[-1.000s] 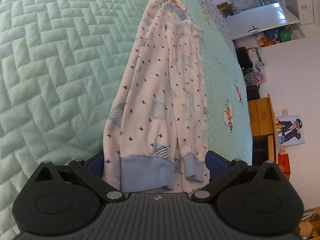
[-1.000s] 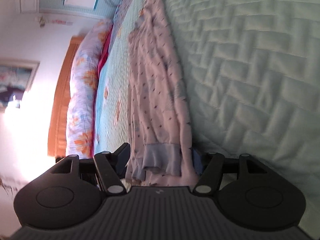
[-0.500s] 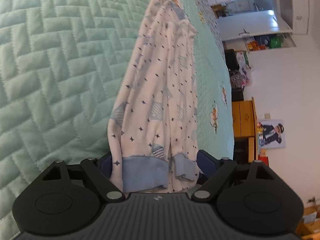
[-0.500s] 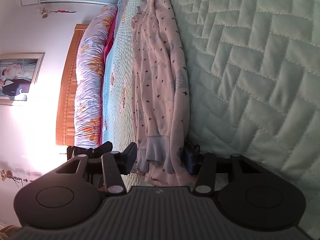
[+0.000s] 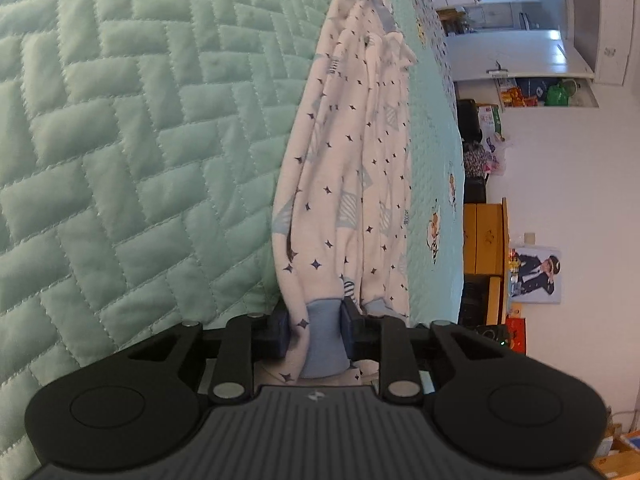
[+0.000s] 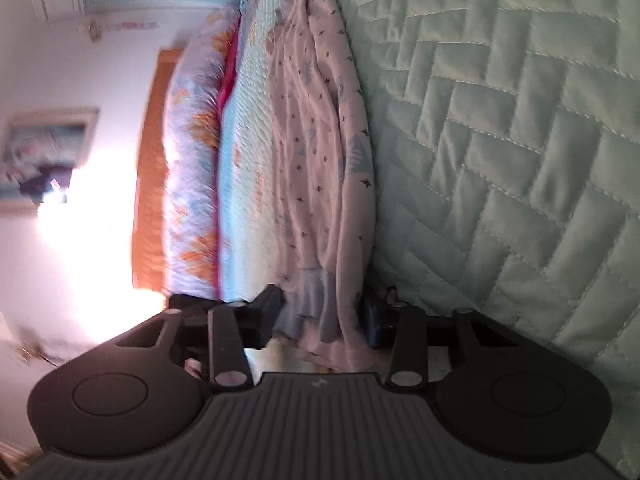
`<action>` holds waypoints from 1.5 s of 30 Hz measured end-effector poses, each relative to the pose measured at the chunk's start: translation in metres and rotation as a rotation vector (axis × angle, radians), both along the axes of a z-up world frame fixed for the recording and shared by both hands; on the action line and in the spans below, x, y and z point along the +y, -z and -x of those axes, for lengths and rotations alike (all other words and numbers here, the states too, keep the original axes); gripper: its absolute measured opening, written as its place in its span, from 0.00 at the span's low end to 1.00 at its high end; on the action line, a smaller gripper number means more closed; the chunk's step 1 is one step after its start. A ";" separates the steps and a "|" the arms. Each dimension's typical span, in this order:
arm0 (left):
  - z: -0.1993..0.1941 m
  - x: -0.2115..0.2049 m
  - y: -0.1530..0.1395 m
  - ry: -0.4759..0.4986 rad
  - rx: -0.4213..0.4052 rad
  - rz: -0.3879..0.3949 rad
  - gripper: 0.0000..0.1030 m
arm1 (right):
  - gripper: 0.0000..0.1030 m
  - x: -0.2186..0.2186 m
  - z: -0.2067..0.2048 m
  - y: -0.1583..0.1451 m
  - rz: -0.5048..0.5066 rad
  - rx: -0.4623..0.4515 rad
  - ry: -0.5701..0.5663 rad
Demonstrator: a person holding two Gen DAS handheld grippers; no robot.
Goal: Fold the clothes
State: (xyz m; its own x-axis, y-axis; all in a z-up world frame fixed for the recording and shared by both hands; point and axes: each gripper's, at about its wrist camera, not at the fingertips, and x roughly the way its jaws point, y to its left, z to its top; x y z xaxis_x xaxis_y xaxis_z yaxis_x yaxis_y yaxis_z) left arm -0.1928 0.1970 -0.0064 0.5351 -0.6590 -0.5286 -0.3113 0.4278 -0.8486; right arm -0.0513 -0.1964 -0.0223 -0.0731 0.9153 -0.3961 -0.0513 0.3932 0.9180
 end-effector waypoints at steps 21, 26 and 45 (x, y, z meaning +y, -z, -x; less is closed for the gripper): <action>-0.002 -0.020 -0.021 0.046 -0.011 -0.208 0.13 | 0.09 0.003 0.010 -0.007 0.106 -0.086 -0.001; 0.001 -0.022 -0.054 0.021 -0.100 -0.186 0.12 | 0.09 -0.001 0.017 -0.019 0.045 -0.108 0.034; 0.112 -0.043 -0.104 0.001 -0.120 -0.127 0.12 | 0.09 -0.043 0.117 -0.075 -0.104 -0.113 0.009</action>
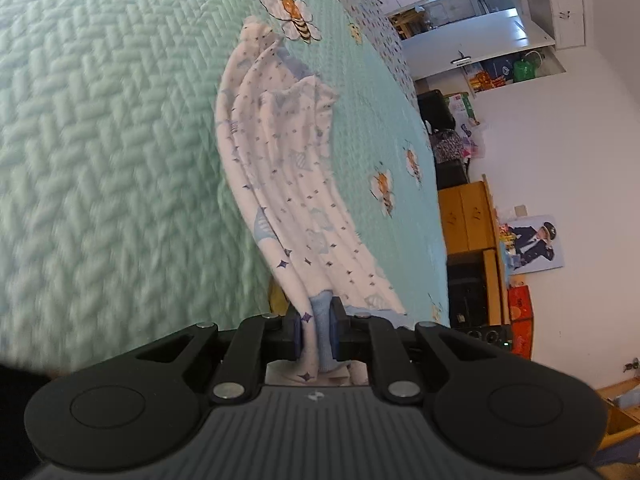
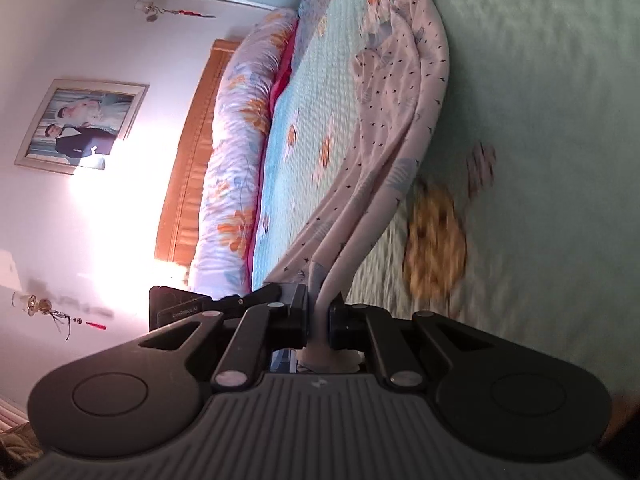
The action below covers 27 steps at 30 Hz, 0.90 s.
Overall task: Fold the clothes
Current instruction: 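Lift the cuff end with both grippers and fold it toward the collar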
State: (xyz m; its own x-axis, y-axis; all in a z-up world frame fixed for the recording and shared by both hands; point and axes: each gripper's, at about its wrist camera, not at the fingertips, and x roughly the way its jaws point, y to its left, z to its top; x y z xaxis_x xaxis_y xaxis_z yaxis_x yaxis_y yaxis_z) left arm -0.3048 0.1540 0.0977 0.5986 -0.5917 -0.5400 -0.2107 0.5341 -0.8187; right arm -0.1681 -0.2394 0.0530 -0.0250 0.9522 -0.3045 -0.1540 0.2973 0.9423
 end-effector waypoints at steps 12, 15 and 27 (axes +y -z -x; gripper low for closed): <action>-0.030 0.017 -0.027 -0.095 -0.035 0.053 0.12 | 0.09 -0.005 0.000 -0.020 -0.127 0.081 0.046; -0.065 0.026 -0.034 -0.107 -0.057 0.061 0.12 | 0.09 0.012 -0.034 -0.028 -0.173 0.075 0.076; -0.228 0.074 0.033 -0.147 0.106 0.027 0.12 | 0.09 0.056 -0.189 0.065 -0.144 0.292 0.276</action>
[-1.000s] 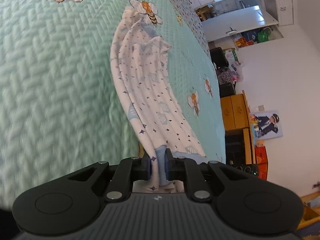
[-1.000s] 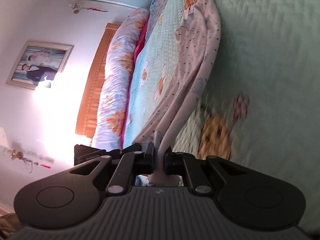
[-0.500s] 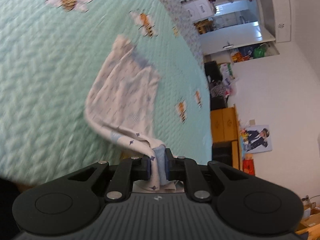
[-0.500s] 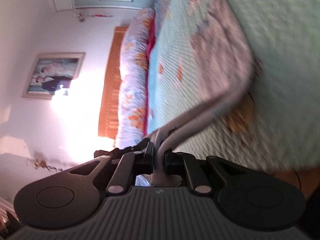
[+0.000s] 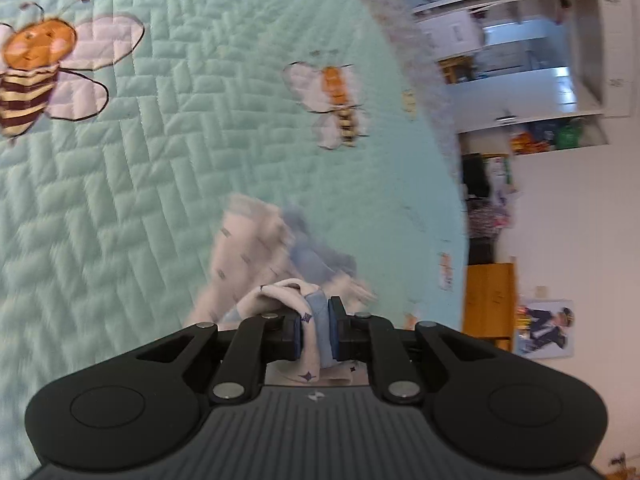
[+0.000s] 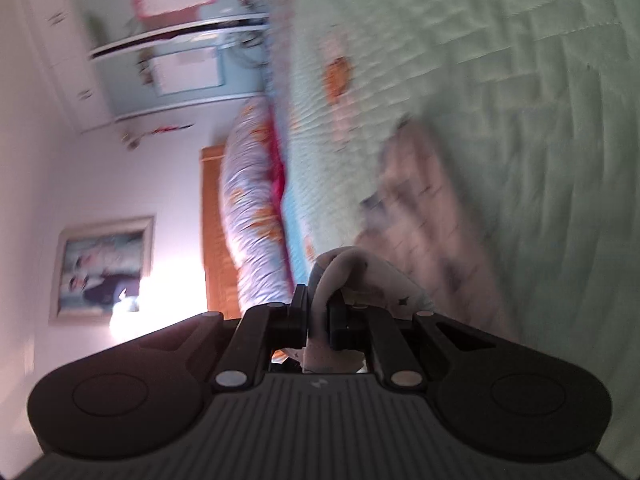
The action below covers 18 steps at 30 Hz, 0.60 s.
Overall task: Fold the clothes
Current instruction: 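Lift the cuff end with both grippers and fold it toward the collar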
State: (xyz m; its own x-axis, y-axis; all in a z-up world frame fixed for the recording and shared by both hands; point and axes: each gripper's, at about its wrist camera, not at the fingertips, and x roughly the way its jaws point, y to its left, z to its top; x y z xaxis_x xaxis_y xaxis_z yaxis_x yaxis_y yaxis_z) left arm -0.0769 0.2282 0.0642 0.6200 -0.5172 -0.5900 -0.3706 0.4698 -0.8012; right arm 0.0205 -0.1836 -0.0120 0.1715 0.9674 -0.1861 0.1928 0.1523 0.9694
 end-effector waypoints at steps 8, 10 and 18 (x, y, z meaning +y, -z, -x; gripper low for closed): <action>-0.024 0.005 0.015 0.036 0.026 0.001 0.12 | 0.10 0.015 -0.029 0.034 0.025 0.061 0.003; -0.026 0.006 0.015 0.044 0.030 0.005 0.12 | 0.12 0.016 -0.031 0.035 0.020 0.063 0.000; -0.034 0.017 0.014 0.048 0.032 0.070 0.50 | 0.50 0.021 -0.042 0.022 0.025 0.016 -0.041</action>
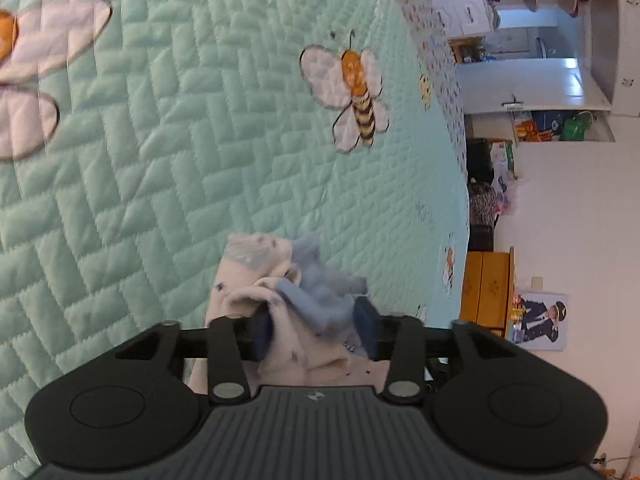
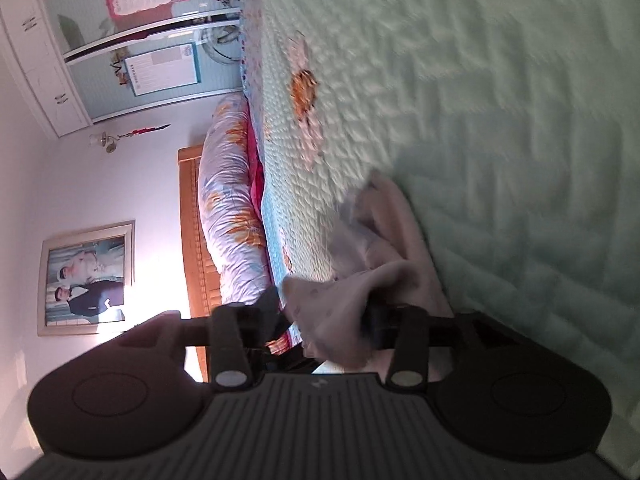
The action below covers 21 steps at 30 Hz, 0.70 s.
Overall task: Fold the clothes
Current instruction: 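Lift the cuff end with both grippers and fold it toward the collar, then open both grippers and release the folded end onto the sleepsuit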
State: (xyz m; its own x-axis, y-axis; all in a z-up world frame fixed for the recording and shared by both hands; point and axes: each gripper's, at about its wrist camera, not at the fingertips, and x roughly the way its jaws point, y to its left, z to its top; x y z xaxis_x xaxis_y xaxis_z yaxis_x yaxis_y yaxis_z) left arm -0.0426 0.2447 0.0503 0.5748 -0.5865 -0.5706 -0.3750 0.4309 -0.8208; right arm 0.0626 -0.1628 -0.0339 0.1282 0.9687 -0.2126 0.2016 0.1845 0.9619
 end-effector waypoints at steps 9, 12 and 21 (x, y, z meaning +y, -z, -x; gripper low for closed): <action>0.008 0.019 -0.017 -0.146 -0.097 0.077 0.66 | 0.57 -0.007 -0.009 -0.003 -0.064 0.011 0.060; 0.018 0.023 -0.025 -0.216 -0.124 0.065 0.66 | 0.57 -0.014 -0.005 -0.006 -0.032 -0.007 0.118; 0.015 -0.033 -0.043 -0.001 -0.228 -0.024 0.67 | 0.58 0.009 0.002 -0.041 -0.044 -0.203 0.041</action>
State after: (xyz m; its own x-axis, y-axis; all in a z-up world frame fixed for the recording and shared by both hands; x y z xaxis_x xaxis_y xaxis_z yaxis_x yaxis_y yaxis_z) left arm -0.0578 0.2114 0.0930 0.6915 -0.5735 -0.4394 -0.1812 0.4511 -0.8739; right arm 0.0602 -0.1540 0.0070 0.2037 0.9695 -0.1362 0.0093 0.1372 0.9905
